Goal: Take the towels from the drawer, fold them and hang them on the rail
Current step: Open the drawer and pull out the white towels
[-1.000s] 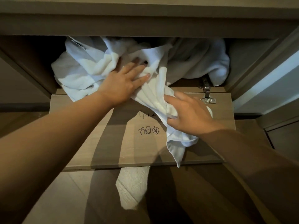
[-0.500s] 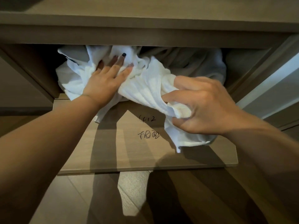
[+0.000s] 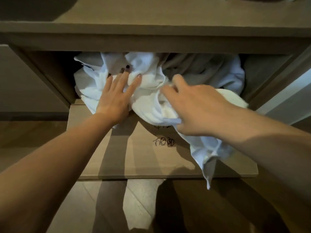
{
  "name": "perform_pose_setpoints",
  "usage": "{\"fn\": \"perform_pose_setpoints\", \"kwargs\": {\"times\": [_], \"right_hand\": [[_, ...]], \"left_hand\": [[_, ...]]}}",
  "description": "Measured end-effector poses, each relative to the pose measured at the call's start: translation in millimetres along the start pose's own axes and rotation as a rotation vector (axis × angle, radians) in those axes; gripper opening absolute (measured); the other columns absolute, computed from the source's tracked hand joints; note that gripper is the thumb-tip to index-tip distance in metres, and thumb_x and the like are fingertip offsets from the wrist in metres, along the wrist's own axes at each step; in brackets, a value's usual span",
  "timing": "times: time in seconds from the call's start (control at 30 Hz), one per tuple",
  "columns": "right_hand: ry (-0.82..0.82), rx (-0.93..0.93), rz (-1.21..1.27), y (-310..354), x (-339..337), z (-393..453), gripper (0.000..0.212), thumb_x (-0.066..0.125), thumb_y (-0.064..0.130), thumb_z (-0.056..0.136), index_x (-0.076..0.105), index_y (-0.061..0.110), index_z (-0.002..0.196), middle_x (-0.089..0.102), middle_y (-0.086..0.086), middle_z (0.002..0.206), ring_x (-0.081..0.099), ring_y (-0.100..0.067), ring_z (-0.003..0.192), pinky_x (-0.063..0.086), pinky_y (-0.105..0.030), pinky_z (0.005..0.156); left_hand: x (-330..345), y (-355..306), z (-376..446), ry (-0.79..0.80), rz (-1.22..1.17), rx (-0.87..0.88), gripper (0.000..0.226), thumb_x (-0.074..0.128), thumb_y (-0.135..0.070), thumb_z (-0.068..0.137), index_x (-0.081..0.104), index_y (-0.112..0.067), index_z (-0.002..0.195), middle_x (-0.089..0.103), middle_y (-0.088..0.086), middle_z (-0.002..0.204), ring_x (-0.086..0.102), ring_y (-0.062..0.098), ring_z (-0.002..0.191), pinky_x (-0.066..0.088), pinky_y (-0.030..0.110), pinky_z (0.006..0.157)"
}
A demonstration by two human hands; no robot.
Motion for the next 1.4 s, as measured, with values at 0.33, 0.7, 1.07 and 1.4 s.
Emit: {"fn": "perform_pose_setpoints", "kwargs": {"times": [0.33,0.7,1.07,1.4], "right_hand": [[0.362,-0.203,-0.085,51.9,98.4,85.4,0.089,0.059,0.03,0.092,-0.003,0.032,0.156,-0.006,-0.01,0.164,0.05,-0.033,0.125,0.035,-0.035,0.068],[0.263,-0.111,0.121,23.4,93.8,34.7,0.036,0.065,0.039,0.073,0.048,0.029,0.103,0.042,0.006,0.079,0.044,-0.019,0.062,0.022,-0.028,0.048],[0.19,-0.114,0.155,37.7,18.7,-30.5,0.036,0.063,0.042,0.072,0.032,0.036,0.089,0.037,0.009,0.076,0.016,-0.005,0.053,0.009,-0.025,0.049],[0.192,-0.067,0.184,23.7,-5.5,-54.3,0.035,0.057,0.051,0.074,0.03,0.038,0.092,0.031,0.009,0.081,0.048,-0.014,0.077,0.023,-0.03,0.057]], "left_hand": [[-7.7,10.9,2.7,0.055,0.219,0.239,0.113,0.067,-0.047,0.074,-0.009,-0.032,0.157,-0.001,0.017,0.164,0.01,0.039,0.148,0.019,0.07,0.111],[4.3,20.8,-1.3,0.161,0.479,0.217,0.123,0.069,-0.033,0.084,-0.038,-0.027,0.145,-0.03,0.015,0.158,-0.011,0.033,0.151,0.014,0.065,0.116],[-5.6,30.7,11.1,0.219,0.378,0.001,0.16,0.091,-0.029,0.061,-0.053,-0.028,0.131,0.019,0.017,0.148,0.039,0.036,0.128,0.051,0.05,0.088],[-11.7,-0.2,11.1,0.143,0.162,-0.104,0.118,0.066,-0.06,0.077,-0.027,-0.041,0.148,0.005,0.018,0.157,0.005,0.046,0.145,0.015,0.077,0.107]]}}
Point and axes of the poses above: each hand's wrist, its own z-axis towards the middle knuckle, its own x-axis out of the palm, y = z × x, the point moved 5 cm from there along z, towards the middle knuckle
